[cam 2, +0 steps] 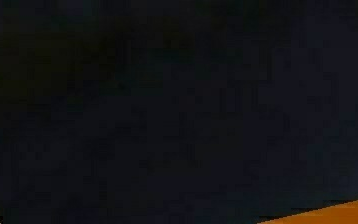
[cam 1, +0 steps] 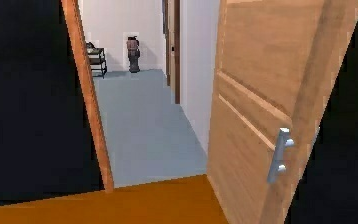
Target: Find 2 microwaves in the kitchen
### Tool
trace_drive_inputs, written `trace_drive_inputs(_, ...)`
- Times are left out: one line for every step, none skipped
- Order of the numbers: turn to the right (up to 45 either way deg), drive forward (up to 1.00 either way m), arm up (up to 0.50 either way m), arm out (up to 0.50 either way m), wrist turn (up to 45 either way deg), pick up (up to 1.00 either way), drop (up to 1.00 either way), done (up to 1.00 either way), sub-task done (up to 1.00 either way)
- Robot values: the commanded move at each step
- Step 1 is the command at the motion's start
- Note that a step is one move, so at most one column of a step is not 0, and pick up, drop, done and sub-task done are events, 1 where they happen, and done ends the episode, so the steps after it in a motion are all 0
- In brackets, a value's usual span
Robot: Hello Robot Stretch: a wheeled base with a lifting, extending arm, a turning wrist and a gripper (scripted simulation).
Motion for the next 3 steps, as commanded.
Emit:
trace_drive_inputs(0.0,1.00,0.00,0.00,0.0,0.00,0.00,0.00,0.00)
trace_drive_inputs(9.0,0.00,0.00,0.00,0.0,0.00,0.00,0.00,0.00)
trace_drive_inputs(0.0,0.20,0.00,0.00,0.0,0.00,0.00,0.00,0.00)
